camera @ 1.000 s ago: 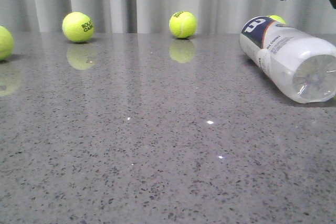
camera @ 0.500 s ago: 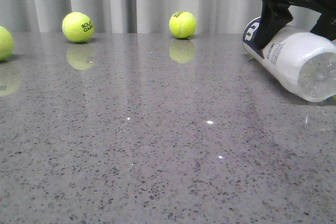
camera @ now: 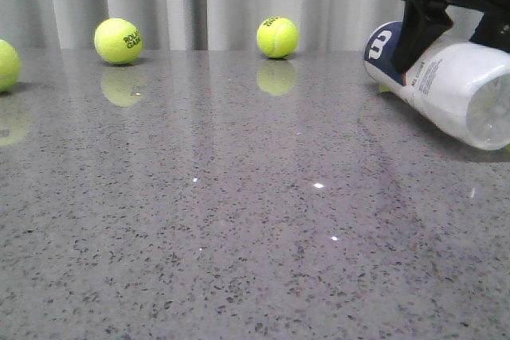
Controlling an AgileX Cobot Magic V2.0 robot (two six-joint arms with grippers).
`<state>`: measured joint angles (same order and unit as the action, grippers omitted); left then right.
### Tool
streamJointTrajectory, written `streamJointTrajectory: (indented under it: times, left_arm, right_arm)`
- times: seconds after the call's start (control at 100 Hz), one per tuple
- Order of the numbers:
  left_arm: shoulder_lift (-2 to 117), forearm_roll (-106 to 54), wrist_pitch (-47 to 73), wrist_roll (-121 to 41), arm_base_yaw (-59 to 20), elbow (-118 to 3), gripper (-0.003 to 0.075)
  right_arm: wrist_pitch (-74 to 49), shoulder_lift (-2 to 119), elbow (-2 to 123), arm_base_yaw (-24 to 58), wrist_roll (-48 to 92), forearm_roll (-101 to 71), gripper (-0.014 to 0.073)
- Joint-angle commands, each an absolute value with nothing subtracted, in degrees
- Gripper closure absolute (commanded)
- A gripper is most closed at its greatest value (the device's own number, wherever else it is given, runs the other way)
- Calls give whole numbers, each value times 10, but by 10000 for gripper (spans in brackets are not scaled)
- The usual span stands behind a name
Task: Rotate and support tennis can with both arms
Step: 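Grasp the tennis can with the right gripper and lift it, then carry the can toward the left gripper and lower it onto the table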
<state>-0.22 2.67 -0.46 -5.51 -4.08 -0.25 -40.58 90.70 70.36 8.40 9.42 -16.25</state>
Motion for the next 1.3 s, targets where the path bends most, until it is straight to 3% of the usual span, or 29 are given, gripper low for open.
streamJointTrajectory:
  times: [0.0,0.23,0.73,1.14,1.29]
  left_arm:
    - [-23,23,-52,-51,-39,26,741]
    - [-23,23,-52,-51,-39,26,741]
    - [-23,23,-52,-51,-39,26,741]
    - [-23,23,-52,-51,-39,26,741]
    - [-23,23,-52,-51,-39,26,741]
  right_arm:
    - [-428,866,760,83,104,-168,396]
    - [-535,865,882,125,230,-170,396]
    - [-503,938,900,268,711,-170,396]
    - [-491,1008,899,296,771,-170,393]
    - [-492,1009,899,296,771,-170,275]
